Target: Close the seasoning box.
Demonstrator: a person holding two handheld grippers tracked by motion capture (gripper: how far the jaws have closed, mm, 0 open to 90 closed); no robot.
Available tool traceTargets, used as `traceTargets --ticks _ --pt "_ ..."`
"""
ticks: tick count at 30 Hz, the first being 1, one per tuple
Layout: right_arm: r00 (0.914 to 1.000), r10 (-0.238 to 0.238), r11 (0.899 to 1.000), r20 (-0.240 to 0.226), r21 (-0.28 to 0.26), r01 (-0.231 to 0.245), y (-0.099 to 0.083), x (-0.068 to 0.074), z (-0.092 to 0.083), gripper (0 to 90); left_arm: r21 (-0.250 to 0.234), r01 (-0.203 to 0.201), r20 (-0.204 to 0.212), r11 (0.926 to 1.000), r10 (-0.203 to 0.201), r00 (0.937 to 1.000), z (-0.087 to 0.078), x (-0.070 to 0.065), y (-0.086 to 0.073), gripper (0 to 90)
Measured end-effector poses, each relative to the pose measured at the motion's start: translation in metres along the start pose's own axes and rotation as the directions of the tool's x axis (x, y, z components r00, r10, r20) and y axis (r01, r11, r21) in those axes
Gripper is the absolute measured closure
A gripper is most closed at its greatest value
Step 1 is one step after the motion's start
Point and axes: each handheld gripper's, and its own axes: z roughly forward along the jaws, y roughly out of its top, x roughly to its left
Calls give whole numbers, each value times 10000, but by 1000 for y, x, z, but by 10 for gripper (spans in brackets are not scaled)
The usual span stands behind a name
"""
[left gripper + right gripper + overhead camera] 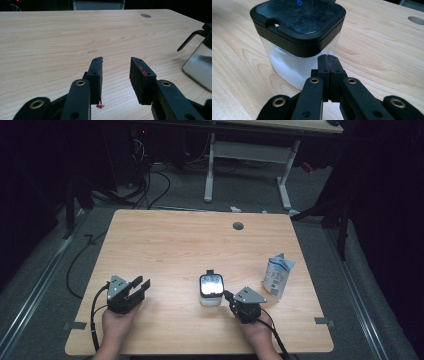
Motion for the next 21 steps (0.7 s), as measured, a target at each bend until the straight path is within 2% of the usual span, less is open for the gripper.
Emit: traceTargets --ticks 5,13,16,21 --pt "9999 88 10000 -101 -44 -89 -2 1 -1 899 123 -2 6 9999 2 10000 2 1 -2 627" --pt "9999 -69 10000 -130 20 70 -6 1 -5 879 181 -45 -52 9998 46 10000 3 0 -3 622" --pt "9999 3 10000 125 24 -3 -7 -9 -10 862 198 -144 -81 9997 146 9999 3 -1 -3 612" --pt "9971 427 9989 623 156 -438 -17 -36 -22 781 289 -339 -75 9990 341 9994 1 -3 -5 588"
